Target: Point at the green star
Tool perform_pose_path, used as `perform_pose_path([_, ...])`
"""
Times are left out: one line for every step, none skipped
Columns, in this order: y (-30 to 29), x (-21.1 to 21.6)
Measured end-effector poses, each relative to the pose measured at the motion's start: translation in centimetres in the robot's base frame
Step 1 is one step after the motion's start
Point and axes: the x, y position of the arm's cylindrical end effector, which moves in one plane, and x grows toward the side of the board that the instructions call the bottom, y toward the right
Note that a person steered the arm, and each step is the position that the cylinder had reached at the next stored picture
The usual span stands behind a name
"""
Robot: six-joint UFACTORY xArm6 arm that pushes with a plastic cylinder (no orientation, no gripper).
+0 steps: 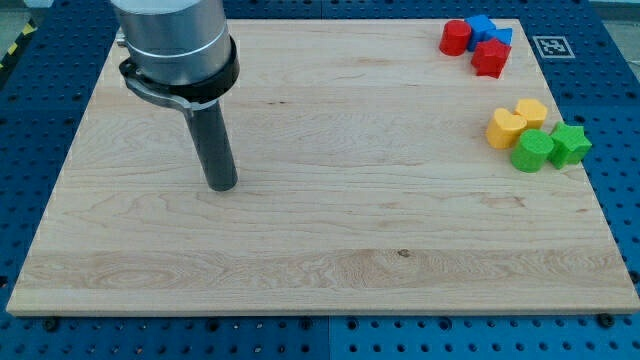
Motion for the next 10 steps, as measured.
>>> perform_pose_path([0.0, 0.0])
perform_pose_path([0.0, 0.9])
perform_pose_path([0.1, 2.5])
perform_pose_path([0.6, 4.7])
perform_pose_path([1.4, 8.2])
perform_pose_path([3.1, 10.9])
perform_pose_path([9.1, 11.4])
perform_pose_path([17.8, 11.4])
perform_pose_path([27.7, 11.4])
perform_pose_path([37.4, 11.4])
